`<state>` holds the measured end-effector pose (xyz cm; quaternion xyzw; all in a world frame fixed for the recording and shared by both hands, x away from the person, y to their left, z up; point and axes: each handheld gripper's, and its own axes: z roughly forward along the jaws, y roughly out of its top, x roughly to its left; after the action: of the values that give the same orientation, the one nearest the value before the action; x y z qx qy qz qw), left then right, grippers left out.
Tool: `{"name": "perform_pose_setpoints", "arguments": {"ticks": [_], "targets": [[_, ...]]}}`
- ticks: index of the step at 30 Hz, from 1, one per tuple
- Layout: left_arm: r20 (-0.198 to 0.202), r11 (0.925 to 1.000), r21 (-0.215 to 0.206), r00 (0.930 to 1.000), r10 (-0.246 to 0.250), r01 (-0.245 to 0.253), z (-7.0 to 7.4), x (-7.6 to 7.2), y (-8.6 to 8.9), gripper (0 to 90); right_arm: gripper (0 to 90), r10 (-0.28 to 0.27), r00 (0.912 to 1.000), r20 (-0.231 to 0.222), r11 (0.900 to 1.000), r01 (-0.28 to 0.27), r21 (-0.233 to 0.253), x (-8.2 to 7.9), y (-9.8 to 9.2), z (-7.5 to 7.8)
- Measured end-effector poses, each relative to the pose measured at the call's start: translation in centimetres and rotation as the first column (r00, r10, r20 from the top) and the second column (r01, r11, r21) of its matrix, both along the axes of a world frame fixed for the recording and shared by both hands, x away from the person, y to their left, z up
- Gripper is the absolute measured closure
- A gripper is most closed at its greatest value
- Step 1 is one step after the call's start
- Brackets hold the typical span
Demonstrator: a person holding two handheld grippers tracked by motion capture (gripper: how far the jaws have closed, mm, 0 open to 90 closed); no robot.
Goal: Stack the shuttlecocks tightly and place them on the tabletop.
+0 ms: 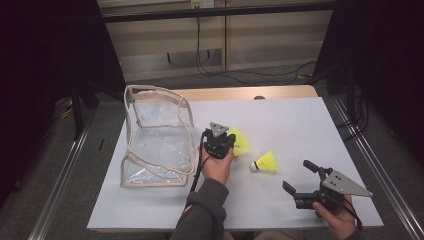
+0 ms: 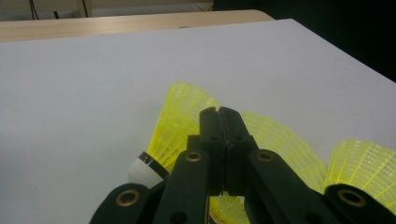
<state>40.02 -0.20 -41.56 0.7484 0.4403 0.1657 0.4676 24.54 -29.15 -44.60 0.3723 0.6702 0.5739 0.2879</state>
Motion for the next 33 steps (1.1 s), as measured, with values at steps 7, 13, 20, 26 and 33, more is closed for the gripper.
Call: {"name": "perform_pose_setpoints", "arguments": {"ticks": [7,13,20,26,33], "targets": [[0.017,0.9987,0.045,0.9996,0.024,-0.025,0.4,-0.2,0.7,89.2,1.6,-0.001,1.0000,0.002,1.000,0.001,-0.005,0.0,0.0,0.0],[0.016,0.9970,0.064,0.9990,0.042,-0.043,0.6,-0.1,1.1,89.2,1.6,0.000,1.0000,0.001,1.000,0.000,-0.006,0.0,0.1,0.0],[0.017,0.9947,0.083,0.9981,0.060,-0.061,0.6,-0.1,1.2,89.2,1.6,-0.001,1.0000,-0.004,1.000,0.000,-0.006,0.0,0.1,0.0],[0.017,0.9937,0.089,0.9976,0.067,-0.068,0.5,-0.1,1.1,89.2,1.6,-0.002,1.0000,0.002,1.000,0.002,-0.007,-0.1,0.0,0.0],[0.026,0.9975,0.056,0.9987,0.043,-0.044,0.1,0.2,0.6,88.5,1.5,-0.001,1.0000,-0.001,1.000,0.001,-0.005,0.0,0.1,0.0]]}}
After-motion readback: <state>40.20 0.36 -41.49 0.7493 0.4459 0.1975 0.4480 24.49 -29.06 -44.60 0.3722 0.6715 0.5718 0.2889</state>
